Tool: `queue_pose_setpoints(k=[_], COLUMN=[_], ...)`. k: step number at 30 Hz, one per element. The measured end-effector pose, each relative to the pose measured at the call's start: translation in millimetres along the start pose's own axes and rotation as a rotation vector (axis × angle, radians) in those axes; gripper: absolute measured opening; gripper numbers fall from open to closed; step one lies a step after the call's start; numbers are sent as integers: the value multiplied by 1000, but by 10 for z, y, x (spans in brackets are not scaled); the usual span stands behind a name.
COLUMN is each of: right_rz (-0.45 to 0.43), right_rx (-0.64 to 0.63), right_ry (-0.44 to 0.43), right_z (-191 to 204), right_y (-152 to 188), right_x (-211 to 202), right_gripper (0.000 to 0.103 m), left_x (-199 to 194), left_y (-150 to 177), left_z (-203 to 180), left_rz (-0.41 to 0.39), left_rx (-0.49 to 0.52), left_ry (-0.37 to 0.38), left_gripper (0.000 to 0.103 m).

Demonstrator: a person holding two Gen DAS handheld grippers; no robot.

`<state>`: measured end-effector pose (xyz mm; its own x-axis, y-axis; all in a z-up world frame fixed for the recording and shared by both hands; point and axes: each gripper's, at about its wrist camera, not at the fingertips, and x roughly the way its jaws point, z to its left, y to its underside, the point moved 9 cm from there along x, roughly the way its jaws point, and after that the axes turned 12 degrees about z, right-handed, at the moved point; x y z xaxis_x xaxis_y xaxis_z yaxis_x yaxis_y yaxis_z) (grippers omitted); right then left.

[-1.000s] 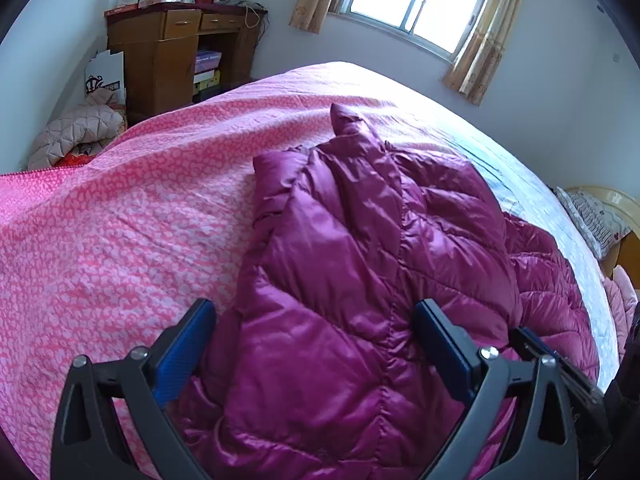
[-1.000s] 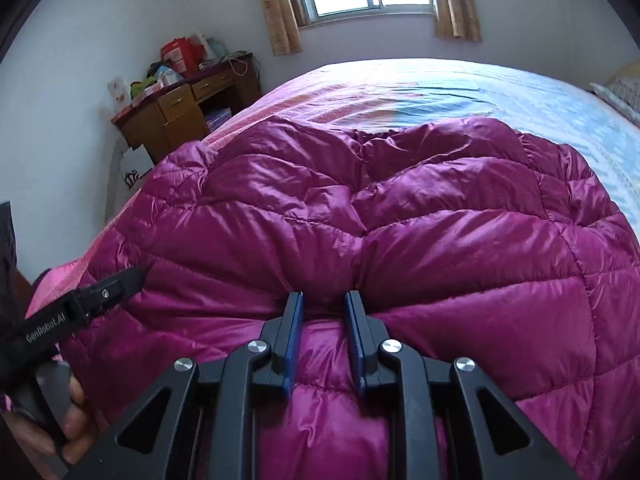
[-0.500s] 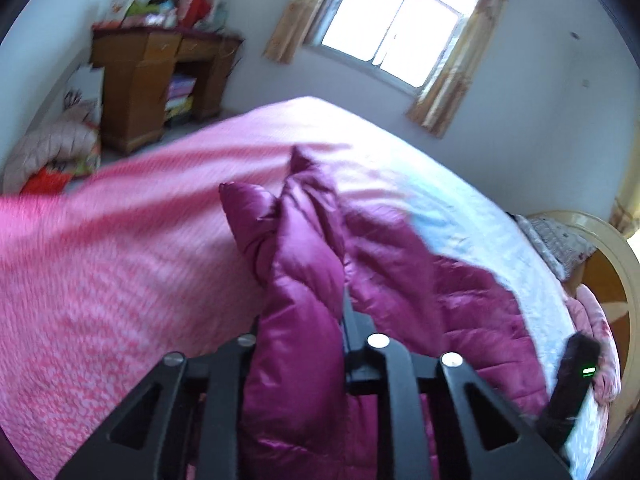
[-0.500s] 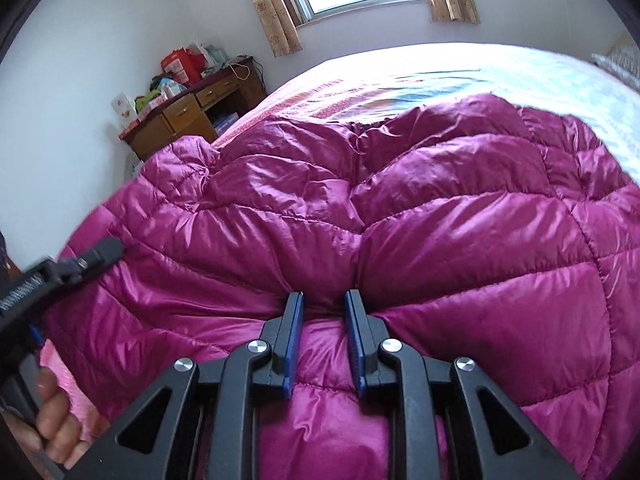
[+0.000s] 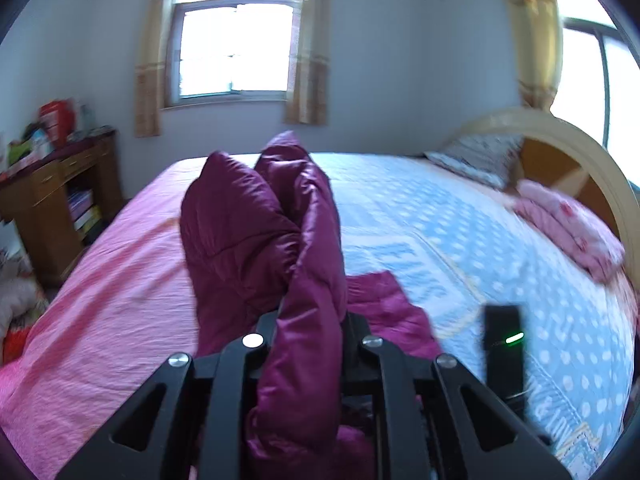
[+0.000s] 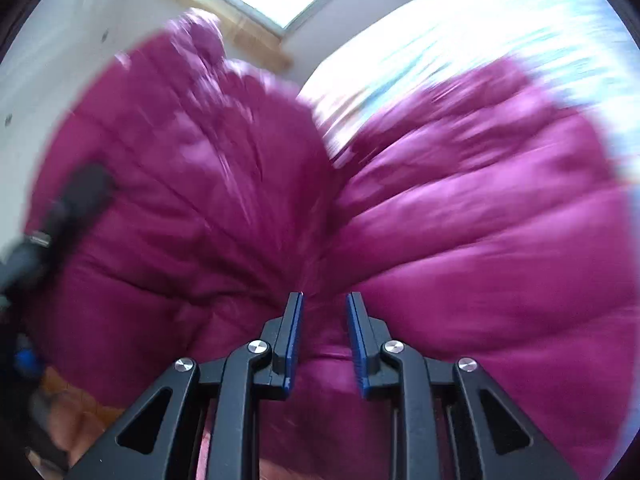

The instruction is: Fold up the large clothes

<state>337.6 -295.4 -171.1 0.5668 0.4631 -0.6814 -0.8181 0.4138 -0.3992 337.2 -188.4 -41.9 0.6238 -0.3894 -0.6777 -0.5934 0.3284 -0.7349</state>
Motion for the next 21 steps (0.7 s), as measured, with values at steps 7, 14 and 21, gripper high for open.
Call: queue_pose_setpoints(k=[7, 14, 21], right_rz=[-189, -265, -331], right_rx=[196, 262, 237], right_ry=[123, 62, 9], right_z=[-1171, -1489, -1394], right_y=[177, 383, 380], right_x=[-1107, -1328, -1477], right_gripper=[24, 24, 24], left_x=[613, 991, 964], left_y=[436, 854, 854], left_z=[-939, -1233, -1219], left_rz=[144, 181, 191], left_rx=[179, 285, 281], left_ry=[24, -69, 10], left_gripper=[15, 15, 35])
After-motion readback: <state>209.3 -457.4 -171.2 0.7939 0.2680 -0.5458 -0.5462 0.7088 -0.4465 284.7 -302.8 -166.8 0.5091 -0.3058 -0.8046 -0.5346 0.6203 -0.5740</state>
